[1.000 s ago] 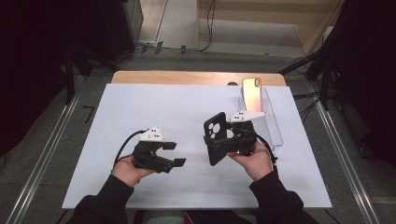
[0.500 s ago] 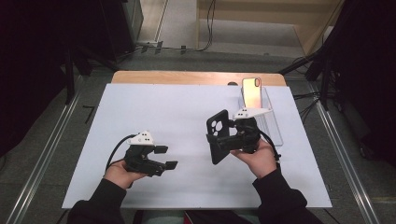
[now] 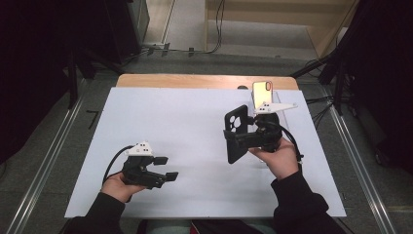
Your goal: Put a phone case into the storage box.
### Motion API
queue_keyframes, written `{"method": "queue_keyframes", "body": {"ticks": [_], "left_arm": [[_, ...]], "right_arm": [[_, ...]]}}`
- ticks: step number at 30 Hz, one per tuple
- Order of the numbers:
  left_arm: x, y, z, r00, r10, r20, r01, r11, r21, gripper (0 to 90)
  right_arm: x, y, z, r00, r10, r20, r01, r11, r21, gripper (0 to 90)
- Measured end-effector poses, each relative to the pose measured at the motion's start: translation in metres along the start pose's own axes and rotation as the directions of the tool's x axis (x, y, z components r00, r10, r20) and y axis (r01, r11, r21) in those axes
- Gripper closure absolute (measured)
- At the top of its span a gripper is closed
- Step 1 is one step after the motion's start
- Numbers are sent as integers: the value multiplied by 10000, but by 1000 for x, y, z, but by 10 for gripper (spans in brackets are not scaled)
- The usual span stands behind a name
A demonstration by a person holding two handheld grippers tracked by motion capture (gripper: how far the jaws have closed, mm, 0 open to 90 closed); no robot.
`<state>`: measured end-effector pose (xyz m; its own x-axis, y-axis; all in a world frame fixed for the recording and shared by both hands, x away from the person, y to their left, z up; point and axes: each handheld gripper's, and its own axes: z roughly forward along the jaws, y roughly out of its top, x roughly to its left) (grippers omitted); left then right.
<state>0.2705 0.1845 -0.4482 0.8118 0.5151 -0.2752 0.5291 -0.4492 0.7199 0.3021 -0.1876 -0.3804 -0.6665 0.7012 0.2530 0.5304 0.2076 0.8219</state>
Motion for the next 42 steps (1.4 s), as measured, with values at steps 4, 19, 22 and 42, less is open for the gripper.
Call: {"method": "queue_keyframes", "body": {"ticks": [4,19,22,42], "left_arm": [[2,-2,-2,9999,-142,-73,142,9999,43,275],[3,-4,-3,9995,-302,-107,302,9995,-12,275],[3,-4,-3,9995,-292,-86,293,9996,7,275],[6,-4,-4,9994,-345,-80,345,9994,-12,275]], "right_arm": [[-7,5,-9,9997,198,165,-195,9996,-191,127],[-34,7,-36,9900,791,1167,-701,9944,-790,128],[-41,7,-42,9840,998,1478,-867,9919,-927,128],[-75,-1,-67,9427,1907,2737,-1502,9753,-1621,128]]}}
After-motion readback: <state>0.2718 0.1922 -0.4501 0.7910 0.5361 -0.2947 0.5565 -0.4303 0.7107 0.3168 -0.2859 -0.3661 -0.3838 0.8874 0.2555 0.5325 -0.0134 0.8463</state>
